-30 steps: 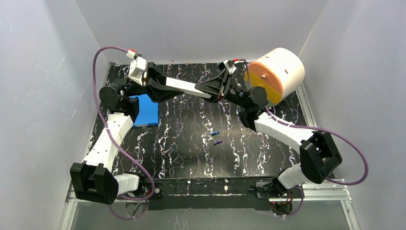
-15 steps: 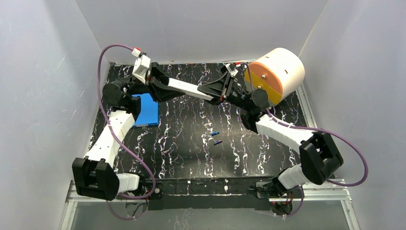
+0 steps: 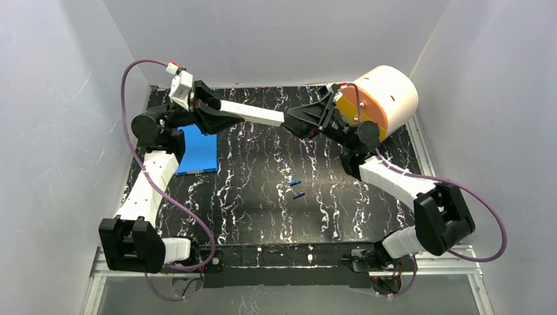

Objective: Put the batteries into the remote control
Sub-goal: Remove the battery cover from the remote control.

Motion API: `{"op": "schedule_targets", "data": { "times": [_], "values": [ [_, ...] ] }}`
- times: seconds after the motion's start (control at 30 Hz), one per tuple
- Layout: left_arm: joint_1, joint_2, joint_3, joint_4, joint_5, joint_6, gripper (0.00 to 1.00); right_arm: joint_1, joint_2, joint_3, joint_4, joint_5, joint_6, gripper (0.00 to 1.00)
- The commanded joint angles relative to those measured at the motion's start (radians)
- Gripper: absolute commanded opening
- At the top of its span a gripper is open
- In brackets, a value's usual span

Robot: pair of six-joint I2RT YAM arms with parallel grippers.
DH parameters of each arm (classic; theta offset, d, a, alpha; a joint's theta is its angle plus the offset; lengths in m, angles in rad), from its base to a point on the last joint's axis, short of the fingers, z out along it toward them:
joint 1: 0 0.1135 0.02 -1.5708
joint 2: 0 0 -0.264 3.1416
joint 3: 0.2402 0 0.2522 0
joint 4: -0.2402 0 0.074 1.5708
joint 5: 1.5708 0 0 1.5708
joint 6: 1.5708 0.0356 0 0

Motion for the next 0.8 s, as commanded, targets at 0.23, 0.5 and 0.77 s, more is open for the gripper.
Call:
{"op": "schedule_targets", "data": {
  "times": [0.23,0.5,0.77],
  "values": [
    [0.009,-0.069,-0.077,-0.109,-0.012,0.177,0.00,-0.032,-0.114,0.099,-0.502,-0.029,-0.295,0.82],
    [0.009,-0.073,-0.083,-0.192,0.052,0.266,0.00,-0.053,-0.187,0.175,-0.978,0.026,-0.557,0.70],
    [0.009,-0.079,-0.102,-0.231,0.060,0.316,0.00,-0.054,-0.171,0.171,-0.877,-0.047,-0.471,0.61]
  ]
}}
